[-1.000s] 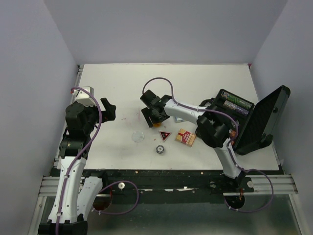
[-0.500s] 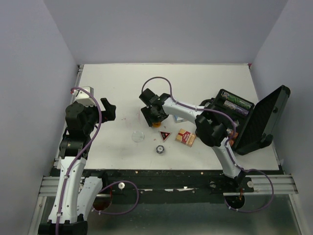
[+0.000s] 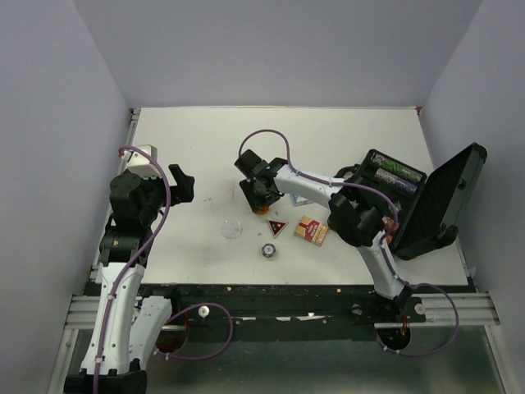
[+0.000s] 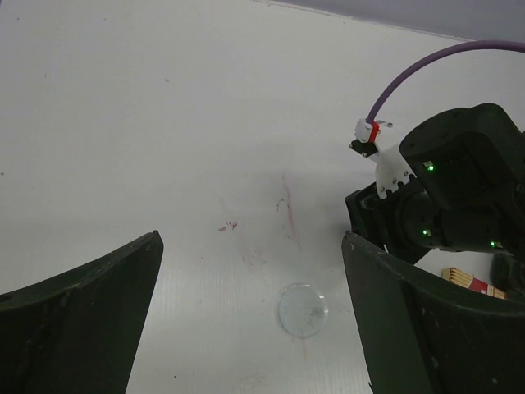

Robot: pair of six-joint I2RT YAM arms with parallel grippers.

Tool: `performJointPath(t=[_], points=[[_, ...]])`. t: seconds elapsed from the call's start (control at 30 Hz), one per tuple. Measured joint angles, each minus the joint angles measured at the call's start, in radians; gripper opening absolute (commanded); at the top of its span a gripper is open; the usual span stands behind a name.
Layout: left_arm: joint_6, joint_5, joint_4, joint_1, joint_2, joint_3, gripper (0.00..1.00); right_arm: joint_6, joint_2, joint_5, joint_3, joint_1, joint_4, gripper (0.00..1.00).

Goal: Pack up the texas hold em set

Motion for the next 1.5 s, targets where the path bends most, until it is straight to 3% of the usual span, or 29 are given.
performJointPath(t=[0.7, 1.1, 1.5], points=[[0.000, 0.000, 0.000, 0.000, 0.000, 0.000, 0.99, 0.040, -0.299, 0.066, -0.270, -0.126, 0.061, 0.49], [-0.001, 0.000, 0.016, -0.008, 0.023, -0.013, 0.99, 0.043, -0.538, 0.117, -0.451, -0.444, 0.054, 0.47], [-0.008, -0.022, 0.028, -0.157, 0.022, -0.043, 0.99, 0.060, -0.674, 0.114, -0.592, -0.780, 0.035, 0.45]])
